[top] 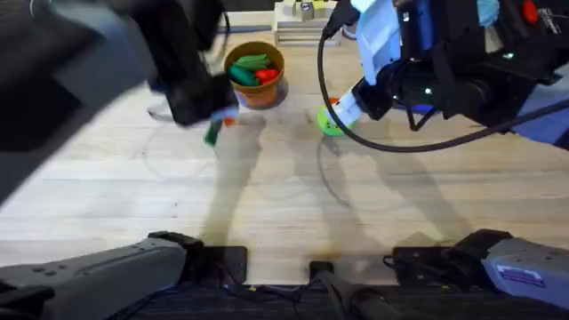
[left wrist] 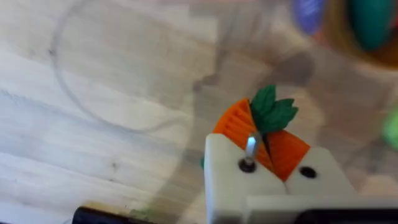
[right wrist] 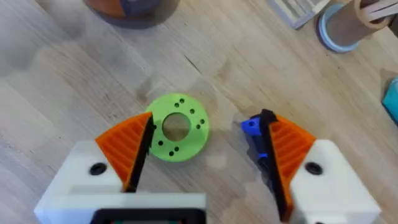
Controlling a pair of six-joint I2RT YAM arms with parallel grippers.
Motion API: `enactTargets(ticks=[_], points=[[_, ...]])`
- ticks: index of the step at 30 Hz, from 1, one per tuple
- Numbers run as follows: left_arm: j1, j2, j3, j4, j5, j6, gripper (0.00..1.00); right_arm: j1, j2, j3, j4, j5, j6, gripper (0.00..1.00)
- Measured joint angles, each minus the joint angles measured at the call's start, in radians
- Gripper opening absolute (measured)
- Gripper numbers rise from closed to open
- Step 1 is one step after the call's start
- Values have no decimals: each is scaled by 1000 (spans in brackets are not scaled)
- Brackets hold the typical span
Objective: Pick up the gripper from the table and insert it into the empty holder that is missing its gripper. Then pick up a screw, insert it into the mounting hole, and use the screwdriver to tighten it. Finally, clean up the table by picking up the vegetable and placing it into the bucket.
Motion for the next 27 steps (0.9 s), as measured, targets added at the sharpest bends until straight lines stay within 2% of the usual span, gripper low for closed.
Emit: enactTargets(ticks=[3,7,15,20,24,25,27], points=[[0,-1,150,-15,0,16,8,0,0,0,0,0,0,994],[0,-10,254,116,0,10,8,0,0,0,0,0,0,994],[-9,40,265,313,29,-119,8,0,0,0,0,0,0,994],[-11,151,265,319,59,-211,8,0,0,0,-2,0,0,994],[-11,222,265,338,88,-256,15,0,0,0,-13,0,0,995],[-11,234,264,338,94,-260,67,0,0,0,-16,0,0,994],[-11,253,264,338,104,-270,317,0,0,0,-21,0,0,994]])
